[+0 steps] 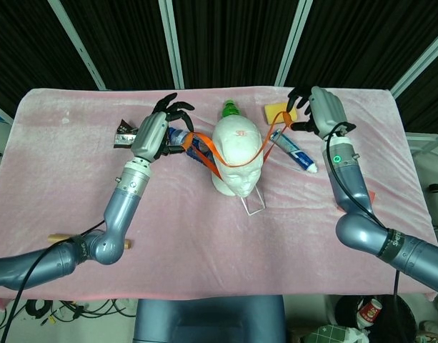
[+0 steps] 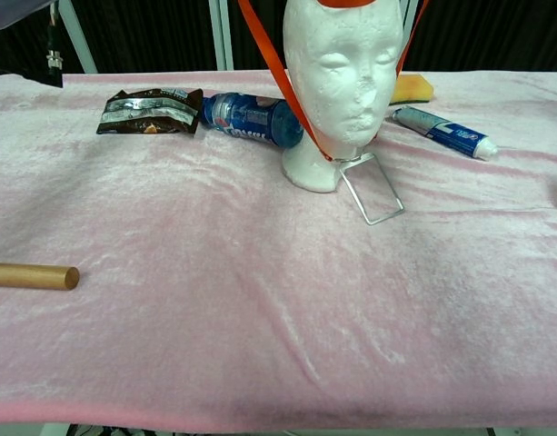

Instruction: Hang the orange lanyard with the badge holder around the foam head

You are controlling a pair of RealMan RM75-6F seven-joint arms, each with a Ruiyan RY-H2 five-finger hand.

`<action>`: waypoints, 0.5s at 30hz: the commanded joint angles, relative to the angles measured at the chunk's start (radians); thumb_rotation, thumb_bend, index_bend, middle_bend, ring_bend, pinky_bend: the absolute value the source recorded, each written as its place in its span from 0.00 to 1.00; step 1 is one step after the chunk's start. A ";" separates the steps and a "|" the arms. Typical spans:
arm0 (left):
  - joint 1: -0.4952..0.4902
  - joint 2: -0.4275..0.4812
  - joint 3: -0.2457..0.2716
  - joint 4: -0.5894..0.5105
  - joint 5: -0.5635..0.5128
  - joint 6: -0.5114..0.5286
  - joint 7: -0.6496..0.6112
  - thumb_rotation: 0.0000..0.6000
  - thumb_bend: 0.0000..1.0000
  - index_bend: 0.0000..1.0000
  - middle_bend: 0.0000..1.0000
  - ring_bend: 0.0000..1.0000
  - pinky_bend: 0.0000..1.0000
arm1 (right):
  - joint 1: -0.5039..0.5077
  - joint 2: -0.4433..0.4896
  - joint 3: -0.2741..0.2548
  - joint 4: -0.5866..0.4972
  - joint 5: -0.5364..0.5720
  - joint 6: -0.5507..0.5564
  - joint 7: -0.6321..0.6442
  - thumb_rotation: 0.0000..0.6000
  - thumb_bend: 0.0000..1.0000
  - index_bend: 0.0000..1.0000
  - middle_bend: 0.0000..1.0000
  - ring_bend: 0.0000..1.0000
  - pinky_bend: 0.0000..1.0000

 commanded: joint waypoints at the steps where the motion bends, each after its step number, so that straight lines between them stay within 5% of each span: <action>1: -0.004 -0.008 -0.002 0.022 -0.010 0.008 0.004 1.00 0.45 0.63 0.26 0.00 0.00 | 0.010 -0.007 -0.003 0.014 0.001 -0.001 0.001 1.00 0.56 0.88 0.33 0.43 0.46; 15: -0.037 -0.065 -0.024 0.164 -0.051 -0.003 -0.028 1.00 0.45 0.63 0.26 0.00 0.00 | 0.076 -0.075 0.001 0.174 0.019 -0.013 0.018 1.00 0.56 0.89 0.33 0.43 0.46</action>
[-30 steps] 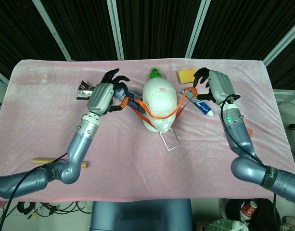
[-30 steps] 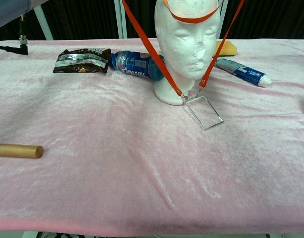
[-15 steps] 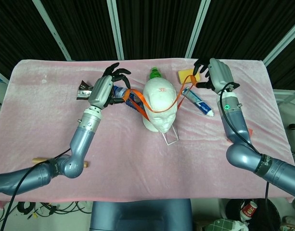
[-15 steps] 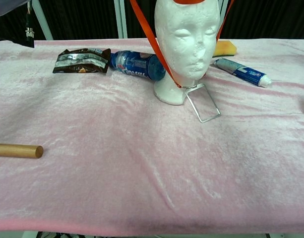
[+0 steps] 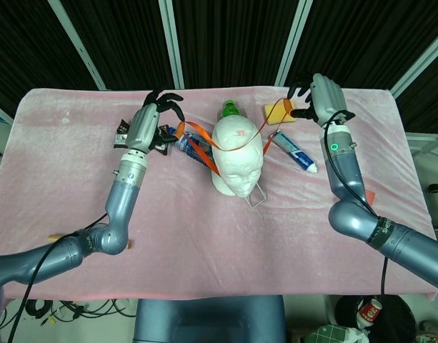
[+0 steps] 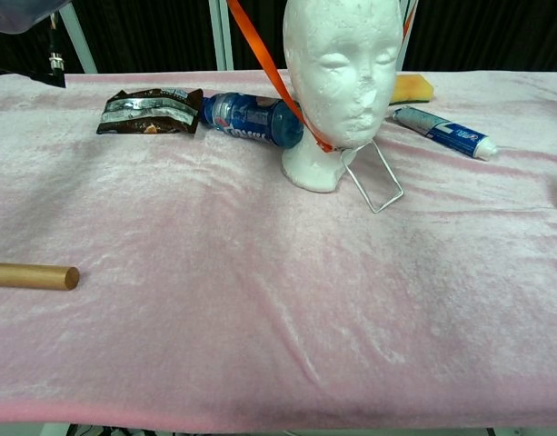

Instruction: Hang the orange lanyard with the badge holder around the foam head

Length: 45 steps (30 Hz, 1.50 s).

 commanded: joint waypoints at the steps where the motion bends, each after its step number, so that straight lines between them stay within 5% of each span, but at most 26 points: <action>1: -0.010 -0.014 -0.004 0.035 -0.011 -0.010 -0.005 1.00 0.45 0.63 0.26 0.00 0.00 | 0.020 -0.022 -0.005 0.043 0.011 -0.009 -0.004 1.00 0.56 0.89 0.33 0.43 0.46; 25: -0.098 -0.189 -0.035 0.418 -0.034 -0.078 -0.117 1.00 0.45 0.62 0.26 0.00 0.01 | 0.161 -0.203 -0.040 0.377 0.077 -0.110 -0.068 1.00 0.57 0.89 0.33 0.43 0.46; 45: -0.166 -0.351 -0.031 0.763 -0.003 -0.126 -0.206 1.00 0.45 0.62 0.26 0.00 0.01 | 0.188 -0.292 -0.075 0.539 0.066 -0.173 -0.095 1.00 0.57 0.89 0.33 0.43 0.46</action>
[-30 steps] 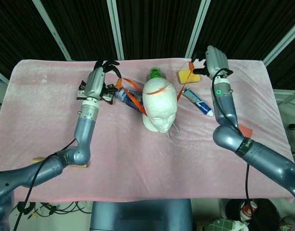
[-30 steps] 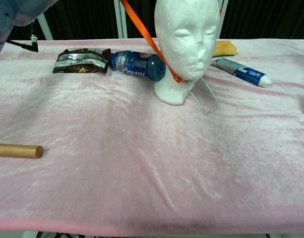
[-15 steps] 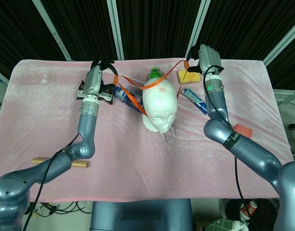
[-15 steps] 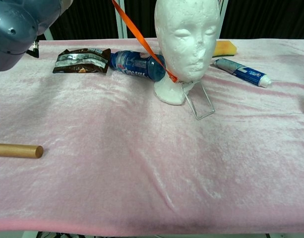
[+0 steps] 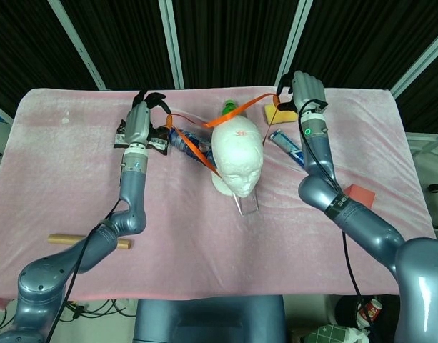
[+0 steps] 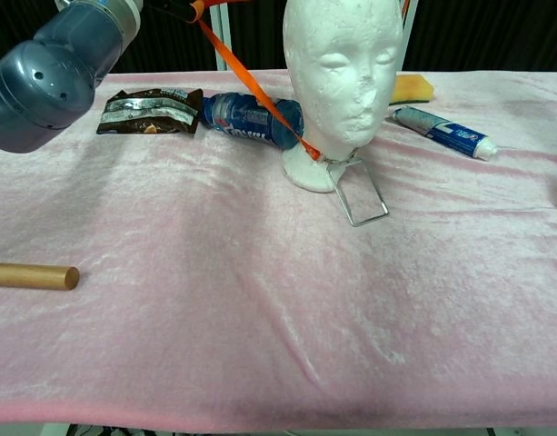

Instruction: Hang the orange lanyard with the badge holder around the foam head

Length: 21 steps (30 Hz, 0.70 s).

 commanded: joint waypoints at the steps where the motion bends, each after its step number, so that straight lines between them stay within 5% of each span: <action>1: -0.018 -0.036 -0.006 0.074 0.001 -0.021 -0.026 1.00 0.45 0.62 0.26 0.00 0.01 | 0.003 -0.016 -0.006 0.024 -0.002 -0.011 -0.006 1.00 0.57 0.89 0.33 0.43 0.46; 11: -0.031 -0.086 0.004 0.204 0.013 -0.076 -0.043 1.00 0.40 0.58 0.24 0.00 0.00 | 0.001 -0.054 -0.023 0.082 -0.004 -0.056 -0.014 1.00 0.51 0.86 0.33 0.43 0.45; 17: -0.029 -0.086 0.037 0.224 0.038 -0.156 -0.020 1.00 0.12 0.20 0.10 0.00 0.00 | -0.005 -0.042 -0.051 0.077 0.000 -0.121 -0.046 1.00 0.13 0.27 0.17 0.33 0.33; 21: -0.028 -0.058 0.045 0.186 0.051 -0.185 -0.008 1.00 0.07 0.14 0.06 0.00 0.00 | -0.007 -0.012 -0.061 0.049 0.029 -0.147 -0.068 1.00 0.09 0.20 0.15 0.32 0.32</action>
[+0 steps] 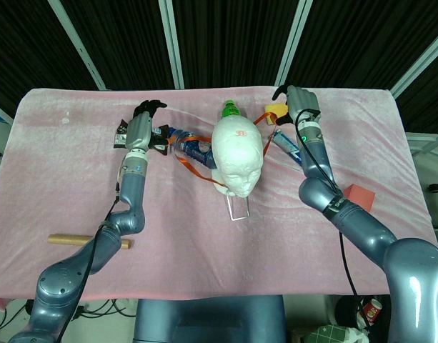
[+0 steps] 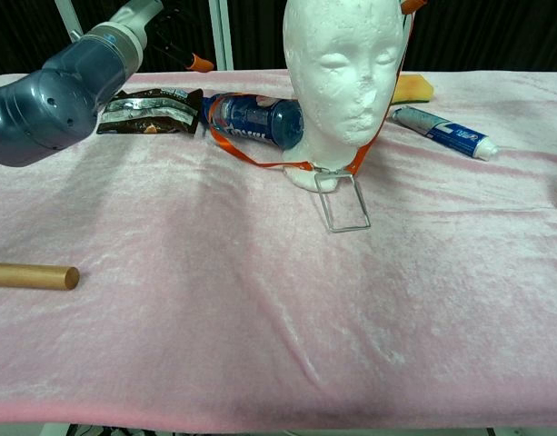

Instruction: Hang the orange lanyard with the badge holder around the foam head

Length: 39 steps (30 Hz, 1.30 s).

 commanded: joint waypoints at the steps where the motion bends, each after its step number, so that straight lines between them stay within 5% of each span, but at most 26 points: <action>1: 0.005 0.032 0.010 -0.049 0.017 -0.010 0.016 1.00 0.06 0.13 0.06 0.00 0.00 | -0.005 0.030 -0.005 -0.034 0.028 -0.007 -0.010 1.00 0.08 0.19 0.15 0.32 0.32; 12: 0.111 0.223 0.003 -0.414 0.021 0.172 0.185 1.00 0.05 0.15 0.06 0.00 0.00 | -0.129 0.228 0.024 -0.244 0.030 0.022 0.093 1.00 0.05 0.11 0.10 0.25 0.28; 19: 0.290 0.476 0.075 -0.837 0.029 0.257 0.320 1.00 0.09 0.18 0.07 0.00 0.00 | -0.292 0.382 -0.058 -0.408 -0.054 0.100 0.115 1.00 0.15 0.11 0.15 0.28 0.28; 25: 0.469 0.743 0.179 -1.211 0.037 0.326 0.421 1.00 0.14 0.18 0.08 0.00 0.00 | -0.461 0.468 -0.161 -0.551 -0.182 0.216 0.139 1.00 0.31 0.12 0.31 0.42 0.37; 32: 0.634 0.881 0.320 -1.372 0.161 0.456 0.455 1.00 0.14 0.18 0.08 0.00 0.00 | -0.625 0.494 -0.249 -0.712 -0.380 0.411 0.185 1.00 0.48 0.26 0.72 0.76 0.71; 39: 0.810 0.920 0.456 -1.407 0.371 0.623 0.337 1.00 0.15 0.19 0.09 0.00 0.00 | -0.736 0.482 -0.361 -0.900 -0.645 0.540 0.190 1.00 0.63 0.32 0.88 0.88 0.84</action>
